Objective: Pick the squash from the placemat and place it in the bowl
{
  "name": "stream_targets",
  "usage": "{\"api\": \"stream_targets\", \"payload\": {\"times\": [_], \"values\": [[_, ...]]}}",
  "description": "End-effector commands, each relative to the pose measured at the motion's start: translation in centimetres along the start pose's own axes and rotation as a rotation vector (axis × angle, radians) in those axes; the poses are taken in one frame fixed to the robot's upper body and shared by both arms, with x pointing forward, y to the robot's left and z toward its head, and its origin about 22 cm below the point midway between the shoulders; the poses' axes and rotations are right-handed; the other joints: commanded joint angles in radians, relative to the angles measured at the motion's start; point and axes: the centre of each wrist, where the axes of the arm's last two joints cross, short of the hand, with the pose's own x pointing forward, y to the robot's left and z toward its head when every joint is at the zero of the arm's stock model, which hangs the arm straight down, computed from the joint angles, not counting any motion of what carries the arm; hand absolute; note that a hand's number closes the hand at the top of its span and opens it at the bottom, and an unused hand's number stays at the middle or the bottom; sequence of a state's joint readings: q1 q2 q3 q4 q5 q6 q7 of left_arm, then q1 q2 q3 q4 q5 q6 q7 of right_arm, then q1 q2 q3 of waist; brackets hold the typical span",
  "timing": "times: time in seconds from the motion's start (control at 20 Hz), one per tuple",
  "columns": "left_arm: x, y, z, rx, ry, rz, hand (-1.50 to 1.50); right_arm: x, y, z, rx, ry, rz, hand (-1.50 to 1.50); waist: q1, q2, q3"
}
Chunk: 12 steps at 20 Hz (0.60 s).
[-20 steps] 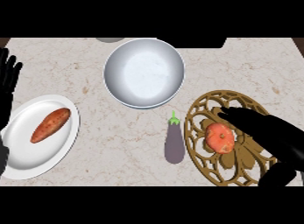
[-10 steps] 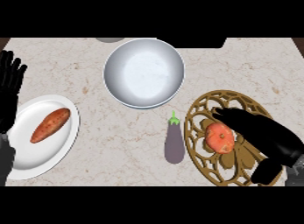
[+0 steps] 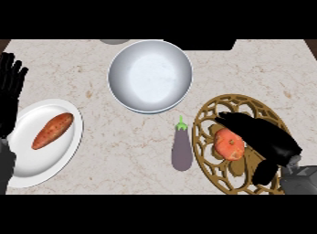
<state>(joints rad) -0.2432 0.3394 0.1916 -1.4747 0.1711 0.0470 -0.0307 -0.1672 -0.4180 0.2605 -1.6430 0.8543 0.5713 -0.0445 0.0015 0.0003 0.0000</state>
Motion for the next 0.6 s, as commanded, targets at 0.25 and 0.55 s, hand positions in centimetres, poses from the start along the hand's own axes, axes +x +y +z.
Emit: {"api": "stream_targets", "payload": {"times": [0.25,0.55], "values": [[0.4,0.9,-0.2,0.012,-0.014,-0.001,0.00,-1.9,1.9,-2.3,0.032,0.071,0.006,-1.50,0.001,0.000,0.000],[-1.0,-0.3,-0.5,0.007,0.001,0.011,0.00,0.4,1.5,-3.0,-0.107,-0.025,0.014,1.50,-0.003,0.000,0.000]]}}
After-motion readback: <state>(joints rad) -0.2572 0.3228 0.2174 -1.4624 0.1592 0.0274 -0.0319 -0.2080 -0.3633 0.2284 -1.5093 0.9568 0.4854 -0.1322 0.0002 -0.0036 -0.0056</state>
